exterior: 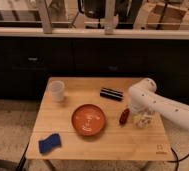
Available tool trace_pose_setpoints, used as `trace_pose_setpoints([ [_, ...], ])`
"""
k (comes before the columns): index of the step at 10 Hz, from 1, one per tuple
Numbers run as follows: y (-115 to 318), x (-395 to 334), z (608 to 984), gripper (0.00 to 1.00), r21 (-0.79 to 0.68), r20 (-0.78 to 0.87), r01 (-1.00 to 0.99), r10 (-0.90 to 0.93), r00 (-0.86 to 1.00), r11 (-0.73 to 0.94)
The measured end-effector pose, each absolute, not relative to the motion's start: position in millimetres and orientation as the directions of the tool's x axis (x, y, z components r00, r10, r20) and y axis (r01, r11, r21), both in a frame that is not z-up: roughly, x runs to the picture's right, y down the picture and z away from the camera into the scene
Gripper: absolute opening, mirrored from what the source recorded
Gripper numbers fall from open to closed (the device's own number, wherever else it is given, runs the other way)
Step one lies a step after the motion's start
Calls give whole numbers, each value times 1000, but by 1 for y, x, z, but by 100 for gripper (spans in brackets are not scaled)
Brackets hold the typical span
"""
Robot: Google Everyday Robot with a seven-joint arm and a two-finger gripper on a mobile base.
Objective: Place the pepper in the ceramic bowl
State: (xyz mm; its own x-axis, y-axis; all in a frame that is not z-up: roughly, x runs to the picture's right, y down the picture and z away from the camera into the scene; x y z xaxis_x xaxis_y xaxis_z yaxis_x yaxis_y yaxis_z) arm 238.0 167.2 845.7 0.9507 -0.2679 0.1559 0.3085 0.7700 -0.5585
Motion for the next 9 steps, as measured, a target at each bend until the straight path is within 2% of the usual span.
trace_pose_setpoints([
  [4,154,196,838,30,-540,163,339,-299,940,771],
  [6,155,196,839,31,-540,164,340,-299,940,770],
  [7,155,202,838,28,-539,168,352,-311,935,766],
  [9,154,216,836,7,-531,173,375,-337,926,759],
])
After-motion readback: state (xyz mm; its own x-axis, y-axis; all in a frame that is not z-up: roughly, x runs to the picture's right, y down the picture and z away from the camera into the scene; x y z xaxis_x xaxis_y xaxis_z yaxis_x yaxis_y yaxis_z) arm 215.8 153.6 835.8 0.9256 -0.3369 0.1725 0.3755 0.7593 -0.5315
